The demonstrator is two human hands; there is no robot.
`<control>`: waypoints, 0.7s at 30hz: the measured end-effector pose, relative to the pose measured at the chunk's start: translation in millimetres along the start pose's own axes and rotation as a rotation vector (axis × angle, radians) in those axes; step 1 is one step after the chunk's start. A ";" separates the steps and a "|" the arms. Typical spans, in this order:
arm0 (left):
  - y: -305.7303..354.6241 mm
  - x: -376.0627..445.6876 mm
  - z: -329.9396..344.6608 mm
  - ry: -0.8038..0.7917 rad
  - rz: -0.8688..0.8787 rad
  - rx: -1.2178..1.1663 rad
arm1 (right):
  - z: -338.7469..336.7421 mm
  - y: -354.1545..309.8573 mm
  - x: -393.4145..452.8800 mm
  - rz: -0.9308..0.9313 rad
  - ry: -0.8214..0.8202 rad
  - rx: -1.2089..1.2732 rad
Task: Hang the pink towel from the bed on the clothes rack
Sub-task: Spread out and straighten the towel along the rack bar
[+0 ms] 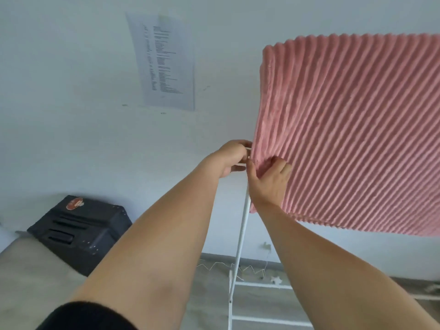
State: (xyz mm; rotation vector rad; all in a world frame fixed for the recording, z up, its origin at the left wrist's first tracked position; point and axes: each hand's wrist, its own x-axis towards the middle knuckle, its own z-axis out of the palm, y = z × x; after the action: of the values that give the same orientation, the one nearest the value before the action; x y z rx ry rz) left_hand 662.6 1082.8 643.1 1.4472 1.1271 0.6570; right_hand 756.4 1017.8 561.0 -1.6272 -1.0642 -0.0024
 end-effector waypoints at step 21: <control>-24.0 58.3 -4.1 -0.964 0.213 -0.114 | 33.6 -61.7 -4.1 0.256 0.773 -0.216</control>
State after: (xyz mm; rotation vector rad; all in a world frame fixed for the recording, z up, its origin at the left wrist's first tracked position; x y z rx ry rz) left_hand 675.0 1135.0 609.6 1.5194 0.1831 0.0991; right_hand 698.2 1038.6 594.7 -1.7214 -0.2657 -0.5480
